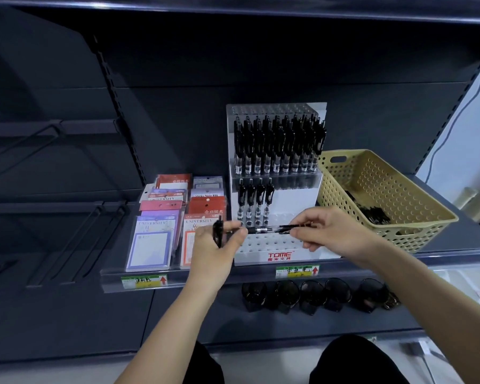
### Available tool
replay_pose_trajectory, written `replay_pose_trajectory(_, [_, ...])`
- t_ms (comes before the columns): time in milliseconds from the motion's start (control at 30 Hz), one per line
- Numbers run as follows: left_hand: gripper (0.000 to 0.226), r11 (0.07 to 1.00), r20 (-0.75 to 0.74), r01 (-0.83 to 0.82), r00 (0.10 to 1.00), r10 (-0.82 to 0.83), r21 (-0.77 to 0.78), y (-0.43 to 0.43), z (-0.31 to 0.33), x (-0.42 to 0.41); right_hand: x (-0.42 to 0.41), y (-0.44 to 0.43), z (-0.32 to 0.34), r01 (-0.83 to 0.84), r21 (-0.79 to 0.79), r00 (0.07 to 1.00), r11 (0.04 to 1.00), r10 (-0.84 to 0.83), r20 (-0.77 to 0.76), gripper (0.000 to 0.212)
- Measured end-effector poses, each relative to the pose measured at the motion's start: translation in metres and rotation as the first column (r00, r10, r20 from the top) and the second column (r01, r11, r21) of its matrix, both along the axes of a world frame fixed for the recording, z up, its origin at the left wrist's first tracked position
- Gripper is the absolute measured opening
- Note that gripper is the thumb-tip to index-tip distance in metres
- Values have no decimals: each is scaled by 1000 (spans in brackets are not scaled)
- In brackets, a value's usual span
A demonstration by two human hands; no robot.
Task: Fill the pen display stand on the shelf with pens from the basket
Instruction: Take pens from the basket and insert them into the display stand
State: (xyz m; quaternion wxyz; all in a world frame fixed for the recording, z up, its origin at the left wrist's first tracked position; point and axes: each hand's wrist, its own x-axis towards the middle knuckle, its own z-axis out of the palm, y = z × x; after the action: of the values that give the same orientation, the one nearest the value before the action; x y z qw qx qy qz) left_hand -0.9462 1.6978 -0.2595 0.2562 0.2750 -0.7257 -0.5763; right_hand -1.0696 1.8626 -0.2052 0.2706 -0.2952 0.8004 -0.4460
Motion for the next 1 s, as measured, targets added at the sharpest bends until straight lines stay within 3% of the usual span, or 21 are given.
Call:
replay_pose_trajectory(67, [10,999,44,45,998,-44,-29,4,-2,0,-5,0,7,36,-58,999,998,-35,14,7])
replay_pose_trajectory(233, [9,988,65,152,986,-152,13,22,-10,-4,-6,-9,10,204,-302,963,931,-135,235,6])
replay_pose_trajectory(367, [9,987,30,135,990,-138,85,32,-13,-6,-1,-15,4,263,-360,947,895,-168,274,3])
replay_pose_trajectory(533, [7,995,13,87,996,-88,58,19,-12,-3,-10,-16,14,315,-413,949,854,-286,132,6])
replay_pose_trajectory(667, [5,998,12,4,1000,-5,59,7,-10,2,-26,-25,23,392,-478,880,786,-472,-53,12])
replay_pose_trajectory(733, [8,998,10,-24,1000,23,54,3,-9,4,-29,-35,21,391,-438,849,810,-501,-169,5])
replay_pose_trajectory(800, [8,999,13,-34,999,34,35,1,-7,6,-31,-45,17,384,-394,829,835,-500,-251,11])
replay_pose_trajectory(1000, [23,999,45,-35,998,35,0,-3,-4,9,-33,-61,3,366,-310,831,877,-458,-315,8])
